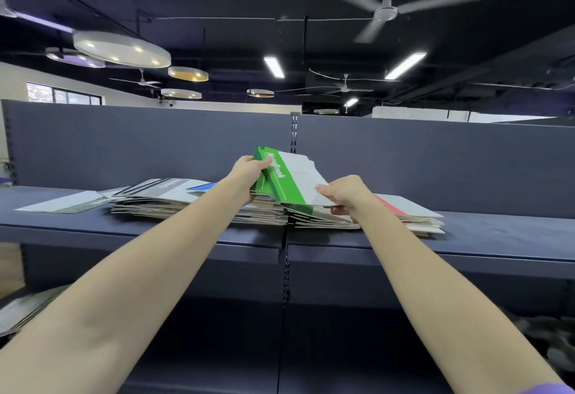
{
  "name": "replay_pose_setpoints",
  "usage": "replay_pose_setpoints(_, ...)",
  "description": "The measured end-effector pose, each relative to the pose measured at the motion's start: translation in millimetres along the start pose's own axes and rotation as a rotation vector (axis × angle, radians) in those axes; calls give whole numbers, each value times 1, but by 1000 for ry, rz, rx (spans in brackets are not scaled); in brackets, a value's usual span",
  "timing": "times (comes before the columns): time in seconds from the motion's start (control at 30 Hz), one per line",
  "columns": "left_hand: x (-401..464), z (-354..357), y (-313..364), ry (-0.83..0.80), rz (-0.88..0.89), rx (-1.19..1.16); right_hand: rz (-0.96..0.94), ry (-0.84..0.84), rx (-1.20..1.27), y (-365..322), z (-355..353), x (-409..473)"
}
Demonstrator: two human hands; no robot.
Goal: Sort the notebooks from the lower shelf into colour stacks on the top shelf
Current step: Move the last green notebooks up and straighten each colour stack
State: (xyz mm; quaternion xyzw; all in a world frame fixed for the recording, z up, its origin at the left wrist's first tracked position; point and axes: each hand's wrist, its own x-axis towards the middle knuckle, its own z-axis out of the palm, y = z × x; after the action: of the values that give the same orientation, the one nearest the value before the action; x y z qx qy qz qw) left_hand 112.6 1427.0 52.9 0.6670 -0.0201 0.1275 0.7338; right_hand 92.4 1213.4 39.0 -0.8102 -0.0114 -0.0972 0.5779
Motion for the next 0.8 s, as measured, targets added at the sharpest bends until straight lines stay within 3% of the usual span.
replay_pose_setpoints(0.1,5,-7,-3,16,5,47,-19,122,-59,12,-11,16)
replay_pose_setpoints(0.27,9,-19,3,117,6,-80,9,394,-473,30,-37,20)
replay_pose_setpoints(0.47,14,-25,11,122,-26,-140,35,275,-824,34,-36,13)
replay_pose_setpoints(0.53,13,-18,10,72,-20,-99,-49,293,-753,25,-30,11)
replay_pose_setpoints(0.57,12,-13,9,48,-19,-78,-78,258,-602,19,-25,12)
replay_pose_setpoints(0.67,8,2,6,2,7,-6,-16,-7,-128,1,-9,3)
replay_pose_setpoints(0.73,10,8,5,-14,29,93,-39,-69,-64,0,-4,5)
replay_pose_setpoints(0.8,12,8,5,-5,58,123,-50,11,-88,6,-6,13)
